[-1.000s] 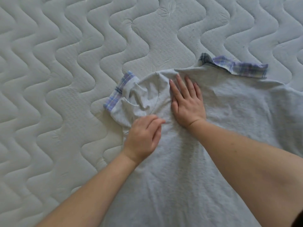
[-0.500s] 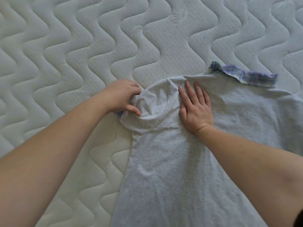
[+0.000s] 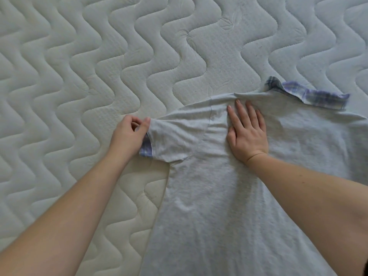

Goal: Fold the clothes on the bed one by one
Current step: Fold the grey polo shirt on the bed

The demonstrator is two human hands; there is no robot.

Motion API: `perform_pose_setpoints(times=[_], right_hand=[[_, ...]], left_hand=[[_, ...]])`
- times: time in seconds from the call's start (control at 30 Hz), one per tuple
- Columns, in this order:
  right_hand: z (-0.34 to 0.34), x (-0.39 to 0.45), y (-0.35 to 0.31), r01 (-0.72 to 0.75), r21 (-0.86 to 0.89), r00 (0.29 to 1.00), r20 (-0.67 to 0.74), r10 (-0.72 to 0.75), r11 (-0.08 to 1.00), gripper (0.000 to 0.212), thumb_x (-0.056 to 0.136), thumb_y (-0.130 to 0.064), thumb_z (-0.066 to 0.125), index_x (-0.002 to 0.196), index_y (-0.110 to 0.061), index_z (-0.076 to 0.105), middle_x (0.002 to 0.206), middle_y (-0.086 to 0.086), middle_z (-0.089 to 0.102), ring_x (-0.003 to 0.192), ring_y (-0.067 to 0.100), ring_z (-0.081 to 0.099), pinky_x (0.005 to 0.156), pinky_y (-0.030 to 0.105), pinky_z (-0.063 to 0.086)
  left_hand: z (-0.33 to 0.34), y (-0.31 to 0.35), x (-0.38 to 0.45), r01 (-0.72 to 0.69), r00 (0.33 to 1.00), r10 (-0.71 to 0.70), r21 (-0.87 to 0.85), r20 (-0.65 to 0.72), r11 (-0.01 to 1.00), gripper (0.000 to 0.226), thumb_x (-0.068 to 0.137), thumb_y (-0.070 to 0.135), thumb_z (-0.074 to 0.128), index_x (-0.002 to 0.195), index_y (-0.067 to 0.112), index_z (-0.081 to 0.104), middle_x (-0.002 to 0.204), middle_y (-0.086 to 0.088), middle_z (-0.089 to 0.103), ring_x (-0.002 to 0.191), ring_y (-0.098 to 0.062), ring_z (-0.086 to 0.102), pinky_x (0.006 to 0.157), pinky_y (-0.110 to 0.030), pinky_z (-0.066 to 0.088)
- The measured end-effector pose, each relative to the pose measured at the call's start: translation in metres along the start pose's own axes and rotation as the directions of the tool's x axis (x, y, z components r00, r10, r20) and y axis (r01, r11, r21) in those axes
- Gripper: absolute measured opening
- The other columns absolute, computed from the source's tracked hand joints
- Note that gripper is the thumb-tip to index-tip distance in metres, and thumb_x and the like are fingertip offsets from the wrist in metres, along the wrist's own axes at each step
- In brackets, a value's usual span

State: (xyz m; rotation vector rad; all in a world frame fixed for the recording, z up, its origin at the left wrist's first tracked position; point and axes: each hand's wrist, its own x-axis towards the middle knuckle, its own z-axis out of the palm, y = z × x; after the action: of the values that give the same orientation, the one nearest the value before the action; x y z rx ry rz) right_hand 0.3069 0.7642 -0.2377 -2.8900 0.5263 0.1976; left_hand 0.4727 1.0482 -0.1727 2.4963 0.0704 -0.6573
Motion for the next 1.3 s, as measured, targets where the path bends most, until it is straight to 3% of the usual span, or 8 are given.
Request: perform_pose_setpoints(times=[0.17,0.37,0.53,0.7,0.8,1.0,1.1,1.3], right_hand=[[0.002,0.001,0.001,0.003,0.003,1.000,-0.008,-0.003,1.000,0.063,0.093,-0.038,0.030,0.155,-0.031,0.019,0.163,0.000,0.019,0.149,0.026,0.014,0.122,0.042,0.005],[0.001,0.001,0.001,-0.005,0.016,1.000,-0.001,0.005,1.000,0.063,0.093,-0.038,0.030,0.155,-0.031,0.020,0.163,-0.001,0.018,0.149,0.026,0.013,0.122,0.041,0.004],[0.001,0.000,0.001,-0.013,0.023,1.000,0.012,0.013,1.000,0.063,0.093,-0.038,0.030,0.155,-0.032,0.019,0.163,-0.002,0.017,0.150,0.025,0.012,0.122,0.041,0.003],[0.000,0.000,-0.002,-0.017,0.023,1.000,-0.005,0.018,1.000,0.063,0.092,-0.036,0.032,0.154,-0.031,0.021,0.162,0.000,0.019,0.149,0.026,0.014,0.122,0.039,0.000],[-0.002,0.000,-0.003,-0.029,0.017,1.000,0.003,0.029,0.999,0.063,0.092,-0.036,0.033,0.154,-0.032,0.020,0.162,-0.001,0.019,0.149,0.026,0.014,0.121,0.035,-0.004],[-0.003,0.001,-0.004,-0.030,0.013,1.000,0.001,0.030,0.999,0.062,0.093,-0.035,0.033,0.154,-0.032,0.021,0.162,-0.001,0.018,0.149,0.025,0.012,0.120,0.033,-0.007],[-0.003,0.000,-0.003,-0.030,0.008,1.000,0.008,0.030,1.000,0.062,0.093,-0.037,0.032,0.154,-0.032,0.020,0.162,-0.001,0.018,0.149,0.024,0.011,0.120,0.032,-0.009],[-0.002,0.001,-0.003,-0.032,0.010,0.999,-0.009,0.032,0.999,0.062,0.093,-0.036,0.033,0.154,-0.032,0.020,0.162,-0.001,0.019,0.149,0.024,0.012,0.120,0.032,-0.008]], left_hand=[[0.005,0.019,0.004,0.088,0.996,-0.073,-0.424,0.051,0.901,0.028,0.087,0.018,0.071,0.108,0.027,0.055,0.104,0.004,0.064,0.079,-0.010,0.063,0.068,-0.023,0.052],[-0.011,0.026,-0.011,-0.222,0.961,0.080,-0.563,-0.266,0.796,0.037,0.086,-0.003,0.060,0.098,0.032,0.059,0.097,0.011,0.068,0.090,-0.004,0.068,0.082,-0.017,0.051],[0.015,-0.001,-0.040,0.260,0.952,-0.303,-0.628,0.041,0.733,0.032,0.092,0.031,0.067,0.115,0.012,0.055,0.112,-0.008,0.068,0.098,-0.016,0.067,0.091,-0.033,0.053],[0.018,-0.028,-0.063,0.176,0.969,-0.038,-0.569,0.245,0.803,0.031,0.076,0.038,0.075,0.103,0.025,0.068,0.095,0.010,0.076,0.090,-0.004,0.070,0.076,-0.014,0.050],[0.015,-0.021,-0.071,0.006,0.997,0.038,-0.590,0.063,0.807,0.011,0.084,0.022,0.076,0.091,0.028,0.069,0.082,0.018,0.073,0.076,0.004,0.066,0.068,-0.008,0.047],[0.009,-0.016,-0.086,-0.201,0.969,0.114,-0.433,-0.219,0.879,0.016,0.079,0.047,0.071,0.076,0.034,0.062,0.067,0.019,0.062,0.062,0.000,0.053,0.062,-0.014,0.043],[0.016,-0.031,-0.093,-0.061,0.998,0.061,-0.314,-0.008,0.948,0.027,0.090,0.042,0.064,0.084,0.015,0.063,0.072,0.001,0.068,0.068,-0.020,0.063,0.067,-0.036,0.049],[0.014,-0.039,-0.088,-0.034,0.989,0.048,-0.097,0.143,0.995,0.027,0.078,0.023,0.038,0.074,0.003,0.055,0.068,-0.004,0.051,0.063,-0.021,0.045,0.062,-0.035,0.035]])
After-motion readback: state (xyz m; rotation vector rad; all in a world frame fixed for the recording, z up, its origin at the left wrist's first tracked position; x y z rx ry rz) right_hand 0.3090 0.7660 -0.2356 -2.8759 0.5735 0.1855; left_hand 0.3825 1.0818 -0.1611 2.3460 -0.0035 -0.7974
